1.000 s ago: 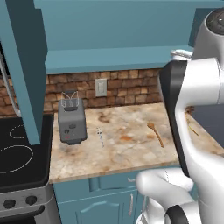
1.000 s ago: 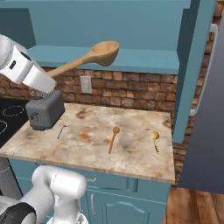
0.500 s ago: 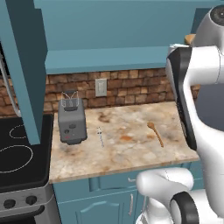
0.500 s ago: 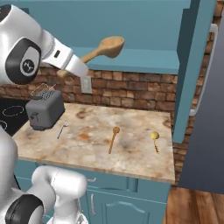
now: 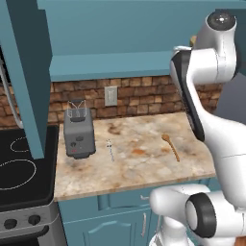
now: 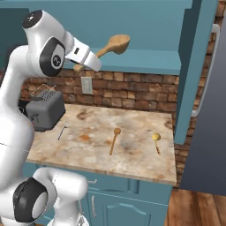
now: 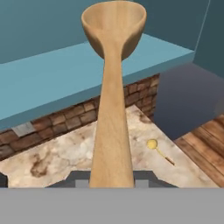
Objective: Organize the utensils by type. Pick up the wooden spoons from the counter and place them in the open cabinet. Then pick up the metallic utensils from the counter and place them in the open drawer.
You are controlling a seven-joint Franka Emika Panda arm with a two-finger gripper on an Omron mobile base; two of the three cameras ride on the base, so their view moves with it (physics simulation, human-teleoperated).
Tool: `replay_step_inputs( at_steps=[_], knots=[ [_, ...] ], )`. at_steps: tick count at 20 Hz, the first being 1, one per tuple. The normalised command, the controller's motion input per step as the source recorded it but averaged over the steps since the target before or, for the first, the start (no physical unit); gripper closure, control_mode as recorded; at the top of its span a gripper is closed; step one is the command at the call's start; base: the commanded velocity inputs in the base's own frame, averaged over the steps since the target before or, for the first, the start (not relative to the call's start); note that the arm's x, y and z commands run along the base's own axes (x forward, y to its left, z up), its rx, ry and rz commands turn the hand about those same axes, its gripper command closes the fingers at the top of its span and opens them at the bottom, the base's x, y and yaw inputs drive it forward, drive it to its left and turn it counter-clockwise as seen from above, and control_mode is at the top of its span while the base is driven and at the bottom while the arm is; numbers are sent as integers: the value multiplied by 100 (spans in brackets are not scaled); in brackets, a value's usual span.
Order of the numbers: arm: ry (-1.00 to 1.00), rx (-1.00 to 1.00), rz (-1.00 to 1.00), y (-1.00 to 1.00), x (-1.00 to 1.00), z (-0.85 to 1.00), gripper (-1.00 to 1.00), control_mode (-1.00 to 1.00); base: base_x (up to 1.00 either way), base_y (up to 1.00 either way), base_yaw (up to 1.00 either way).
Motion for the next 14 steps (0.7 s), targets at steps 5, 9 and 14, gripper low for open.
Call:
replay_step_inputs(
  at_steps=[5,9,14],
  knots=[
    [0,0,-10,-3,78,0,100,-100,0,0,0],
    [0,2,-12,-16,68,0,100,-100,0,0,0],
    [0,9,-16,-31,59,-10,100,-100,0,0,0]
  ],
)
